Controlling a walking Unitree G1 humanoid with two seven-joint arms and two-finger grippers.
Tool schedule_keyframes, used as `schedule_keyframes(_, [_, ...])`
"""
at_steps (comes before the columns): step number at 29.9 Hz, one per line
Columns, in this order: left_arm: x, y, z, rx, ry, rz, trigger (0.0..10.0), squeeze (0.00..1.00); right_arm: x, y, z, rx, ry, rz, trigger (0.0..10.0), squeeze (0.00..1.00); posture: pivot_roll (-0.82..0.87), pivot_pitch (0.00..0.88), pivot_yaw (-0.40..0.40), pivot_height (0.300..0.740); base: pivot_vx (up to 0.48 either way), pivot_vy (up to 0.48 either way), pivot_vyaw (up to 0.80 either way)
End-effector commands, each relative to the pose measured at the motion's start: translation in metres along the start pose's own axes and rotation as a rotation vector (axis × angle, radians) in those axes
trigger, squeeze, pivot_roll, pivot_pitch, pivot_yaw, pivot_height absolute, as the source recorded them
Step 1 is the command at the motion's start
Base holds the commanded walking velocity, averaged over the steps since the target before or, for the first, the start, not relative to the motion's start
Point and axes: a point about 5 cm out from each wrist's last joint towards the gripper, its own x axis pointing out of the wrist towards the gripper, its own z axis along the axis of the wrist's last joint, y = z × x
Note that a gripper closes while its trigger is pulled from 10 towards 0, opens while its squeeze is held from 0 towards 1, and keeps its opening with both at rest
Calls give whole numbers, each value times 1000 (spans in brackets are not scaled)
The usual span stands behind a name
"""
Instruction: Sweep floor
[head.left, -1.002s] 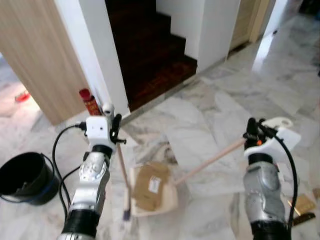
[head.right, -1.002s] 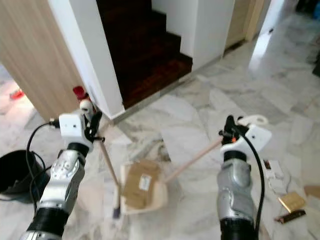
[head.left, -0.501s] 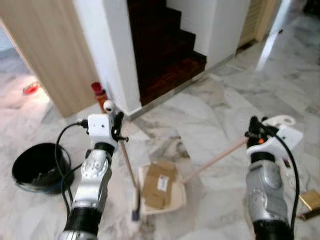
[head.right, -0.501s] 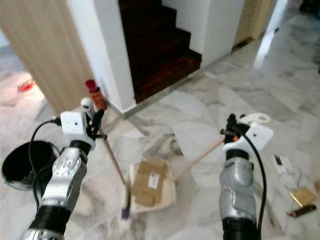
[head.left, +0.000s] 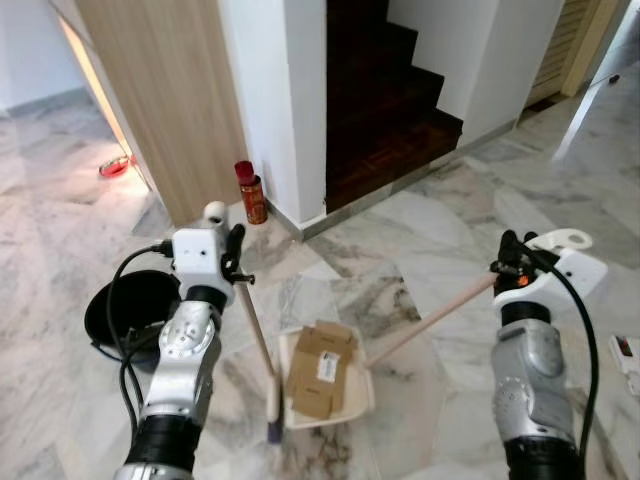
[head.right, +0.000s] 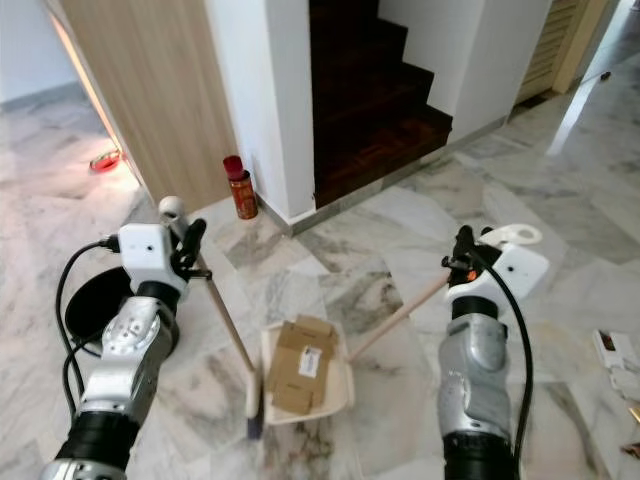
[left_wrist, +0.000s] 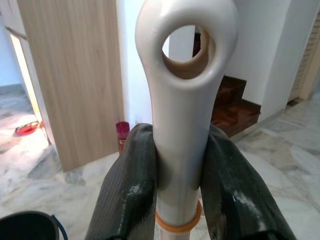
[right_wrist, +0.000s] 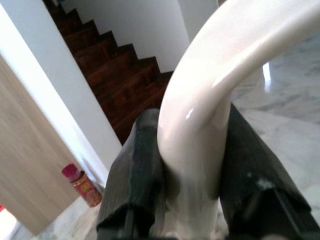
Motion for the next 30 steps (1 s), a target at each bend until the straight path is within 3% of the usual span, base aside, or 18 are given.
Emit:
schedule_keyframes(1, [4, -5, 11, 9, -47, -21, 10000, 0, 3, 3, 10, 56, -46, 4, 10000, 0, -75, 0, 49, 740, 0, 281, 0])
schedule_keyframes(8, [3, -5, 10, 11, -44, -21, 10000, 0, 3, 4, 10, 37, -50, 12, 10000, 0, -72, 0, 53, 740, 0, 278, 0])
schedule_keyframes(14, [3, -5, 9, 13, -42, -23, 10000, 0, 3, 5, 9, 35, -49, 19, 10000, 0, -72, 0, 57, 740, 0, 279, 517])
schedule_keyframes(30, [0, -7, 8, 13, -41, -40, 10000, 0, 0, 2, 6, 67, -40, 4, 10000, 0, -79, 0, 66, 740, 0, 278, 0])
